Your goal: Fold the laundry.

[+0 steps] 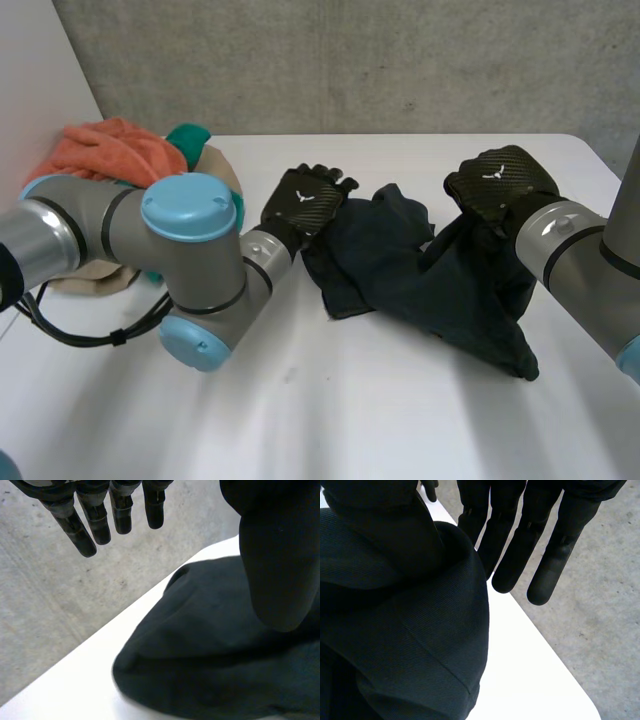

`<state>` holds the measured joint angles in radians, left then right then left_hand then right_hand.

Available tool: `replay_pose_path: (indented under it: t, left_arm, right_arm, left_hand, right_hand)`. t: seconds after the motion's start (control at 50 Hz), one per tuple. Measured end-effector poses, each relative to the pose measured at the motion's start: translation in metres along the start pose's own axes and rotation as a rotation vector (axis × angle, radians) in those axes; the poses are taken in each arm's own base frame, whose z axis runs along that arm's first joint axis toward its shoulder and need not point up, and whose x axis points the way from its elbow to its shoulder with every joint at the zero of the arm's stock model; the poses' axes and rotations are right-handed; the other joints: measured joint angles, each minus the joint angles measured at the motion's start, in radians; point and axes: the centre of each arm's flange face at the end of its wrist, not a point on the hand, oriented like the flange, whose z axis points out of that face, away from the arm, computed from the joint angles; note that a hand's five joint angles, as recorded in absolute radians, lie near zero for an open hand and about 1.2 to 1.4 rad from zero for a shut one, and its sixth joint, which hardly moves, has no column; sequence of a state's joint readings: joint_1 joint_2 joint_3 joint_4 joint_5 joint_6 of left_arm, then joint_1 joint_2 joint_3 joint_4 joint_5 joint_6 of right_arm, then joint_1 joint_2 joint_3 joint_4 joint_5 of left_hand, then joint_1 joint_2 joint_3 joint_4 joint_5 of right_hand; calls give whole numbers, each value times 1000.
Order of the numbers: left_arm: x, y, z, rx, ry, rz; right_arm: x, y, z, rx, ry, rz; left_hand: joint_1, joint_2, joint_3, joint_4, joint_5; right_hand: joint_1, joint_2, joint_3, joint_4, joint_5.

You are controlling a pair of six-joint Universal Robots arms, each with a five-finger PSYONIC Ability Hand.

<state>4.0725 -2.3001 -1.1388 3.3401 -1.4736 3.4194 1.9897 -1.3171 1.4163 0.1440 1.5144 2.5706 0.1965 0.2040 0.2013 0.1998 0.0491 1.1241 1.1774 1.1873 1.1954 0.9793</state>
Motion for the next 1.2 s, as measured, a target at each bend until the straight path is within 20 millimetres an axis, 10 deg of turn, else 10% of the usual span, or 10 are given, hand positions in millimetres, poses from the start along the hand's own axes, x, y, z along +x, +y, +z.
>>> replay_pose_path:
  t: [0.34, 0.5, 0.8, 1.06, 1.2]
  left_arm:
    - [21, 30, 34, 6, 176, 75]
    - [32, 20, 35, 1, 186, 92]
    - [17, -117, -71, 247, 4, 74]
    - [56, -55, -67, 57, -56, -19]
    - [50, -31, -54, -74, -80, -108]
  right_arm:
    - [-3, -39, -43, 158, -17, 69]
    - [4, -54, -59, 230, -9, 110]
    - [81, -57, 32, 369, 222, 42]
    - [31, -36, 135, 663, 38, 168]
    - [-12, 5, 160, 539, -22, 180]
  left_hand:
    - [19, 15, 14, 14, 7]
    - [923, 909, 903, 916, 879]
    - [941, 984, 979, 992, 935]
    - [695, 715, 720, 720, 698]
    - [60, 37, 32, 30, 16]
  right_hand:
    - [0, 0, 0, 0, 0]
    - [0, 0, 0, 1, 0]
    - [0, 0, 2, 3, 0]
    - [-3, -4, 0, 2, -1]
    - [-764, -909, -919, -919, -885]
